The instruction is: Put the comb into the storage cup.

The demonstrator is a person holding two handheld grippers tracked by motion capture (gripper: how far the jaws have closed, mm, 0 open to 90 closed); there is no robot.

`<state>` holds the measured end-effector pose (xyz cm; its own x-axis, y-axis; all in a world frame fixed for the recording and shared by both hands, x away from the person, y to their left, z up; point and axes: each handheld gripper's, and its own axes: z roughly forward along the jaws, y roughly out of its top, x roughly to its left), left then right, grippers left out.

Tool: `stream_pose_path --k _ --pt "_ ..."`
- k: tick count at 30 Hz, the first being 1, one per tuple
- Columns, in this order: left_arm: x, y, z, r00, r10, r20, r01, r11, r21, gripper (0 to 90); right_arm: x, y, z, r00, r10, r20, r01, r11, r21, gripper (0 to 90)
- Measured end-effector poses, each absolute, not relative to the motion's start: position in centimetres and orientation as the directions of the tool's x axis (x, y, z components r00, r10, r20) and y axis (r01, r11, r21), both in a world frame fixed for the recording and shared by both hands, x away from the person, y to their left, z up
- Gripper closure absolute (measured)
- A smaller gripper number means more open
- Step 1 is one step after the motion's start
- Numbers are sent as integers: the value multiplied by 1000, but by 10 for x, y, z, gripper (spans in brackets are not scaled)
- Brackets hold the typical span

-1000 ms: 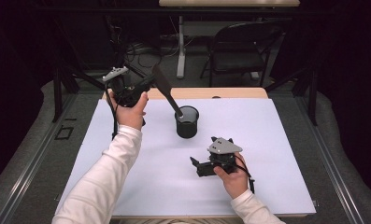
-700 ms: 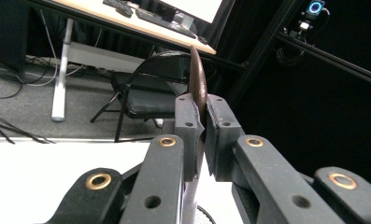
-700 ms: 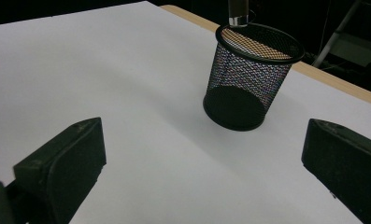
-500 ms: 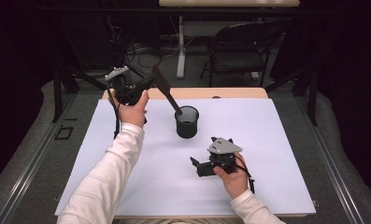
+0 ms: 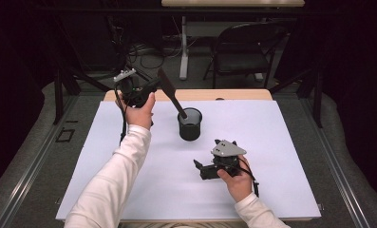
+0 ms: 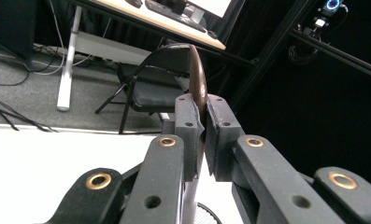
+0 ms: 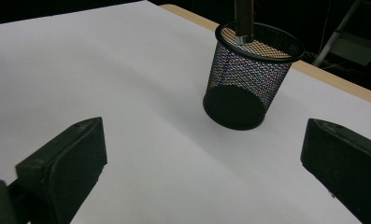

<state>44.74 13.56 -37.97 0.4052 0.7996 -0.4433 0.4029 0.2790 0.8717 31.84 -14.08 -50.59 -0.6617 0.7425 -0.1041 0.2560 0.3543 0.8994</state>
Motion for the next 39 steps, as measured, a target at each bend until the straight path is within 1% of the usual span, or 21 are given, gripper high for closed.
stream_pose_path --k 18,39 --pt "452 123 -397 398 796 -457 446 268 854 847 319 -141 -506 -663 741 -108 254 359 898 6" --pt "454 111 -411 402 784 -473 475 263 840 847 319 -141 -506 -662 741 -110 253 360 898 9"
